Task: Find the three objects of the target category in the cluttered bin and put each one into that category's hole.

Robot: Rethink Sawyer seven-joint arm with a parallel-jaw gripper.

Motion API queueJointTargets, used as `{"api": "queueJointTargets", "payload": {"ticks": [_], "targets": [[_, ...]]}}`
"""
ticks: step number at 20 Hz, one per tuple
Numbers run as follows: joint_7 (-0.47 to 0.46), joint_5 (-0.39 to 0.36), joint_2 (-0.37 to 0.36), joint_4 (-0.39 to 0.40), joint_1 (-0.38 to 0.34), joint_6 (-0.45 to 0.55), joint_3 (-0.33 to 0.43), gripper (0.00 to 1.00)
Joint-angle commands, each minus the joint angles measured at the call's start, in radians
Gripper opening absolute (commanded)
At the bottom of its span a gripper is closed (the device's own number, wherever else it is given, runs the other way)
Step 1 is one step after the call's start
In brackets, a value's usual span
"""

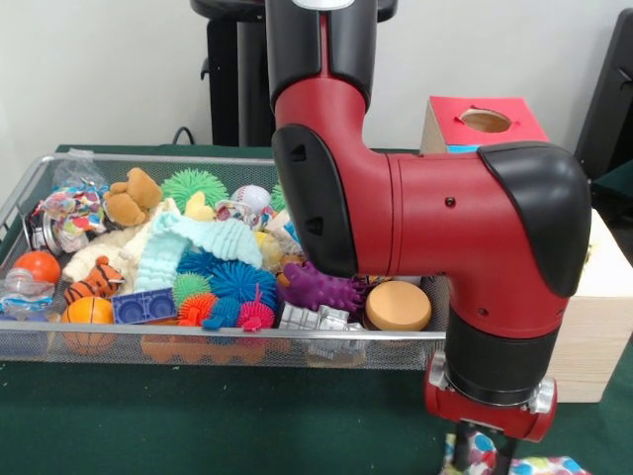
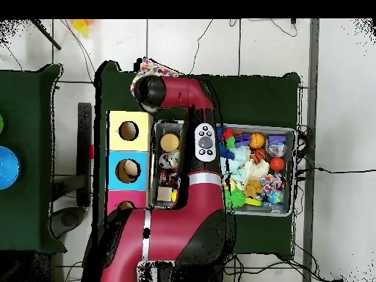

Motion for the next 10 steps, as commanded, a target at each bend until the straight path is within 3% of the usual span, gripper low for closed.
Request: {"api": "queueJointTargets", "payload": {"ticks": [1, 10], "targets": [[-0.178, -0.035, 0.055, 0.071, -0.021, -0.018, 0.092, 0.0], [-0.174, -0.037, 0.06, 0.057, -0.018, -0.009, 0.089, 0.0]]}}
